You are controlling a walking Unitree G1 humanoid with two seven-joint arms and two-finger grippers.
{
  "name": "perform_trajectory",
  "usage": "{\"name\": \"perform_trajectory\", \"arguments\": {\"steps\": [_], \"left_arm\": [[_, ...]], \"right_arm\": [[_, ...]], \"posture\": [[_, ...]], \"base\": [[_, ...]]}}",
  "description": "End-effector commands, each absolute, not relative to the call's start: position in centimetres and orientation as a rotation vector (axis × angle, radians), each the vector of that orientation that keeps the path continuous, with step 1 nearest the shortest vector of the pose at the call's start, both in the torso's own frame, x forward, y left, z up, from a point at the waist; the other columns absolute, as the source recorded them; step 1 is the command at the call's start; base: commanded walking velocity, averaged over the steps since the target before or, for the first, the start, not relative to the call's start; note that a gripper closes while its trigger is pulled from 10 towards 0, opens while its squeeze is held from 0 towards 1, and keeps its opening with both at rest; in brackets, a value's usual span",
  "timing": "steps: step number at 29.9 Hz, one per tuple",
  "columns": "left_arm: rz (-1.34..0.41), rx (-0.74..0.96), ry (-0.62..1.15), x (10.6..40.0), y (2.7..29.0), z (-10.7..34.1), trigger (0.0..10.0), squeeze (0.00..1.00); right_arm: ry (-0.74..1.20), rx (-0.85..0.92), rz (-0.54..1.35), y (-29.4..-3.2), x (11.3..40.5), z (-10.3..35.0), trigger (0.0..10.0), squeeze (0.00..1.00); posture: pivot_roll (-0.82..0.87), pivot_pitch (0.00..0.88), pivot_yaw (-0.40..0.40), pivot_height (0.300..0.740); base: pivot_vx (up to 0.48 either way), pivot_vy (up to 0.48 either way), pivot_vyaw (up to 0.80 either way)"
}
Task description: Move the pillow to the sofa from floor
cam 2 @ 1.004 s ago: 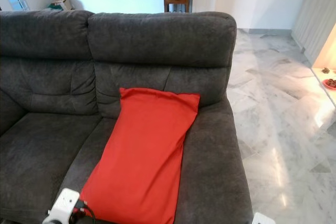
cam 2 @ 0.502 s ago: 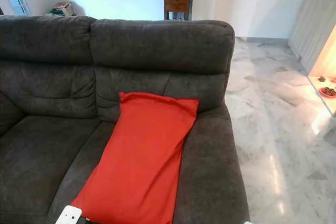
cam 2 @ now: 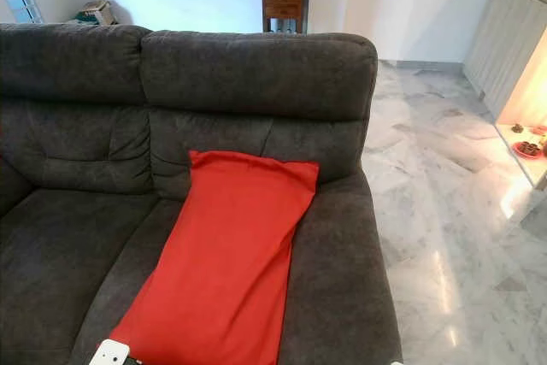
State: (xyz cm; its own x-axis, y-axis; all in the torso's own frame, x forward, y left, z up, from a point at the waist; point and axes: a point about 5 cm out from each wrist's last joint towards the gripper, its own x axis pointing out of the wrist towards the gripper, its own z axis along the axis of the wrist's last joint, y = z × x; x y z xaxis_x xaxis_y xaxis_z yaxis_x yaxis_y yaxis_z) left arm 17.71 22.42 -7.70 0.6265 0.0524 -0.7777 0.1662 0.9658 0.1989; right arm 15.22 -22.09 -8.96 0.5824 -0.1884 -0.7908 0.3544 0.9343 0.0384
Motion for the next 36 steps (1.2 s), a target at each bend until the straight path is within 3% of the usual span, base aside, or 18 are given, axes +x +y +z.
{"name": "perform_trajectory", "arguments": {"steps": [1, 15, 36], "left_arm": [[-0.072, 0.268, 0.894, 17.66, 22.58, -7.68, 10.0, 0.00], [-0.072, 0.255, 0.875, 17.92, 22.65, -7.49, 10.0, 0.00], [-0.071, 0.255, 0.871, 17.96, 22.56, -7.49, 10.0, 0.00]], "right_arm": [[0.925, 0.216, -0.246, -20.67, 15.19, -9.28, 10.0, 0.00], [0.952, 0.183, -0.214, -20.61, 14.72, -9.49, 10.0, 0.00], [0.940, 0.176, -0.201, -20.58, 14.99, -9.38, 10.0, 0.00]], "posture": [[-0.01, 0.014, 0.033, 0.740], [-0.01, 0.029, 0.028, 0.740], [0.01, 0.011, 0.016, 0.740]], "base": [[0.000, 0.000, 0.00], [0.000, 0.000, 0.00], [-0.264, 0.000, 0.00]]}}
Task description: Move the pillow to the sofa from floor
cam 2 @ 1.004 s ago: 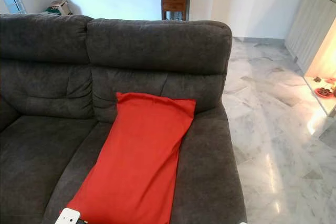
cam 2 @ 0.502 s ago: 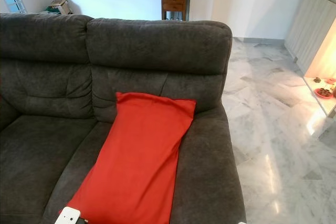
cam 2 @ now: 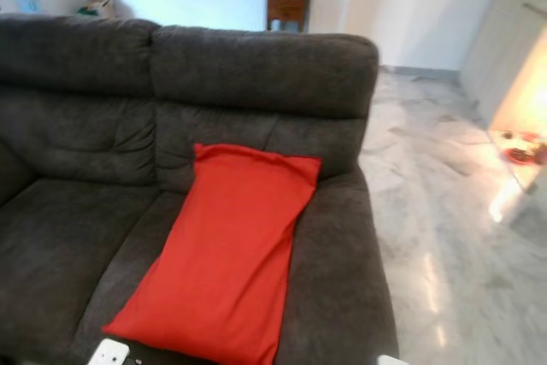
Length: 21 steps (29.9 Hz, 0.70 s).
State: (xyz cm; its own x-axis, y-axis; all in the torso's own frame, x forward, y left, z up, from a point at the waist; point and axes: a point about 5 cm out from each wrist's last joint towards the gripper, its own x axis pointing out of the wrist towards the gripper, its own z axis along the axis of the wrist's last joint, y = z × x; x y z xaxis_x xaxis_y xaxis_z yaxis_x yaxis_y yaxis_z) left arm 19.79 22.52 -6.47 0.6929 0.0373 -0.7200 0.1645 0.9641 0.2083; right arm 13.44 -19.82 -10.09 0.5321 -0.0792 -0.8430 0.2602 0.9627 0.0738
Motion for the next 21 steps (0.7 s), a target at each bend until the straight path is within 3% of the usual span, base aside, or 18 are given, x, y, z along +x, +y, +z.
{"name": "perform_trajectory", "arguments": {"steps": [1, 21], "left_arm": [[-0.072, 0.255, 0.870, 17.96, 22.56, -7.49, 10.0, 0.00], [-0.075, 0.263, 0.867, 18.18, 22.39, -7.44, 10.0, 0.00]], "right_arm": [[0.940, 0.177, -0.202, -20.59, 15.01, -9.37, 10.0, 0.00], [0.920, 0.180, -0.189, -20.46, 15.36, -9.21, 10.0, 0.00]], "posture": [[0.01, 0.011, 0.018, 0.740], [0.01, 0.002, 0.018, 0.740]], "base": [[-0.274, 0.000, 0.00], [-0.257, 0.000, 0.00]]}}
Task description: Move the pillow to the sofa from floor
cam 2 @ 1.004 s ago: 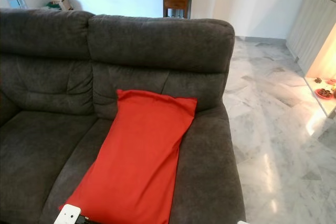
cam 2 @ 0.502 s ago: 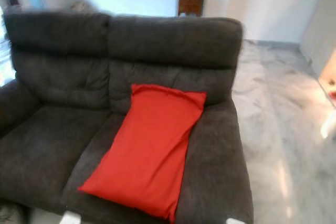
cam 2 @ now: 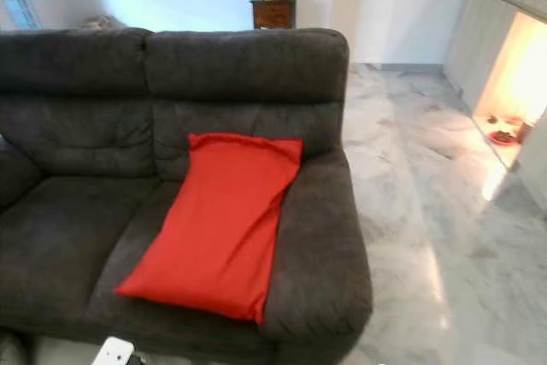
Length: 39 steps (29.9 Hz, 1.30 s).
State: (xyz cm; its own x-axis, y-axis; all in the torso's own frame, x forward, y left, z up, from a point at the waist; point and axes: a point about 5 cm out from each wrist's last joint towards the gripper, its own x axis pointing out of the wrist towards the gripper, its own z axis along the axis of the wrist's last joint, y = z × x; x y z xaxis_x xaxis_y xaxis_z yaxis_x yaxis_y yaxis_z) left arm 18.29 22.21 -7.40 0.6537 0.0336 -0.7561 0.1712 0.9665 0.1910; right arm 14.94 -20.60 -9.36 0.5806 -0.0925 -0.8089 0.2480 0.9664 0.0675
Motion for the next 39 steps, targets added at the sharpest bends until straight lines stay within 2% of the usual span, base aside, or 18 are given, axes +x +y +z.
{"name": "perform_trajectory", "arguments": {"steps": [1, 18, 25, 28, 29, 30, 31, 34, 39], "left_arm": [[-0.074, 0.263, 0.867, 18.2, 22.4, -7.4, 10.0, 0.00], [-0.066, 0.248, 0.860, 18.2, 22.4, -7.4, 10.0, 0.00], [-0.064, 0.255, 0.838, 18.5, 22.4, -7.2, 10.0, 0.00], [-0.031, 0.287, 0.684, 20.8, 22.5, -5.5, 10.0, 0.00], [-0.031, 0.287, 0.684, 20.8, 22.5, -5.5, 10.0, 0.00], [0.021, 0.257, 0.478, 23.8, 22.5, -2.9, 10.0, 0.00], [0.038, 0.234, 0.395, 24.9, 22.4, -1.7, 10.0, 0.00], [-0.001, 0.200, 0.303, 26.3, 21.6, -0.3, 10.0, 0.00], [-0.010, 0.203, 0.304, 26.2, 21.5, -0.4, 10.0, 0.00]], "right_arm": [[0.919, 0.180, -0.188, -20.4, 15.4, -9.2, 10.0, 0.00], [0.911, 0.180, -0.178, -20.3, 15.7, -9.1, 10.0, 0.00], [0.929, 0.170, -0.165, -20.3, 15.4, -9.2, 10.0, 0.00], [0.939, 0.167, -0.167, -20.4, 15.1, -9.3, 10.0, 0.00], [0.939, 0.167, -0.167, -20.4, 15.1, -9.3, 10.0, 0.00], [0.945, 0.165, -0.168, -20.6, 14.9, -9.4, 10.0, 0.00], [0.947, 0.164, -0.169, -20.7, 14.8, -9.4, 10.0, 0.00], [0.957, 0.156, -0.163, -20.7, 14.6, -9.5, 10.0, 0.00], [0.966, 0.155, -0.162, -20.5, 14.4, -9.6, 10.0, 0.00]], "posture": [[0.01, 0.002, 0.018, 0.740], [0.01, 0.008, 0.015, 0.740], [0.01, 0.013, 0.012, 0.740], [0.00, 0.015, 0.014, 0.740], [0.00, 0.015, 0.014, 0.740], [0.00, 0.019, 0.013, 0.740], [0.00, 0.019, 0.013, 0.740], [0.01, 0.021, 0.013, 0.740], [0.00, 0.027, 0.018, 0.740]], "base": [[0.000, 0.000, 0.00], [0.000, 0.000, 0.00], [0.000, 0.000, -0.80], [0.000, 0.000, -0.80], [0.000, 0.000, -0.80], [0.000, 0.000, 0.00], [0.000, 0.000, 0.00], [0.000, 0.000, 0.00], [0.000, 0.000, -0.48]]}}
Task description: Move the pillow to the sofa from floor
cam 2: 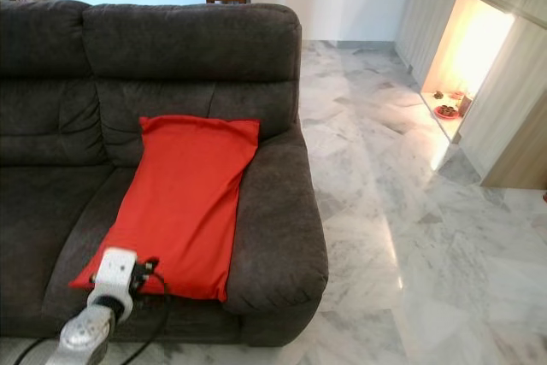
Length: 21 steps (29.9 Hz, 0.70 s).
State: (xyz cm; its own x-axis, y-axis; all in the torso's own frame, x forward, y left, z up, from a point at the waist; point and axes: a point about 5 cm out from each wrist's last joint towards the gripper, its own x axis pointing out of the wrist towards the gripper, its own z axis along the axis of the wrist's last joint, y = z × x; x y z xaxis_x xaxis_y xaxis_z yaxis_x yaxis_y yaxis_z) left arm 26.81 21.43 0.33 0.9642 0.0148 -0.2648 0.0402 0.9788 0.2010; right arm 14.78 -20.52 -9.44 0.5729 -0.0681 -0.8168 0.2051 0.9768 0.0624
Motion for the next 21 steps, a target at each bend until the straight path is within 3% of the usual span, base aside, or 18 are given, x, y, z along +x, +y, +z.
{"name": "perform_trajectory", "arguments": {"steps": [1, 6, 21], "left_arm": [[-0.010, 0.206, 0.304, 26.12, 21.56, -0.39, 10.0, 0.00], [-0.014, 0.208, 0.281, 26.18, 21.48, -0.20, 10.0, 0.00], [-0.054, 0.202, 0.261, 26.49, 20.78, 0.05, 10.0, 0.00]], "right_arm": [[0.967, 0.155, -0.163, -20.54, 14.31, -9.64, 10.0, 0.00], [0.981, 0.156, -0.170, -20.69, 13.77, -9.81, 10.0, 0.00], [0.991, 0.149, -0.167, -21.01, 14.19, -9.66, 10.0, 0.00]], "posture": [[0.00, 0.027, 0.018, 0.740], [0.01, 0.029, 0.018, 0.740], [0.00, 0.034, 0.015, 0.740]], "base": [[0.000, 0.000, -0.80], [0.000, -0.440, -0.80], [0.000, 0.000, -0.80]]}}
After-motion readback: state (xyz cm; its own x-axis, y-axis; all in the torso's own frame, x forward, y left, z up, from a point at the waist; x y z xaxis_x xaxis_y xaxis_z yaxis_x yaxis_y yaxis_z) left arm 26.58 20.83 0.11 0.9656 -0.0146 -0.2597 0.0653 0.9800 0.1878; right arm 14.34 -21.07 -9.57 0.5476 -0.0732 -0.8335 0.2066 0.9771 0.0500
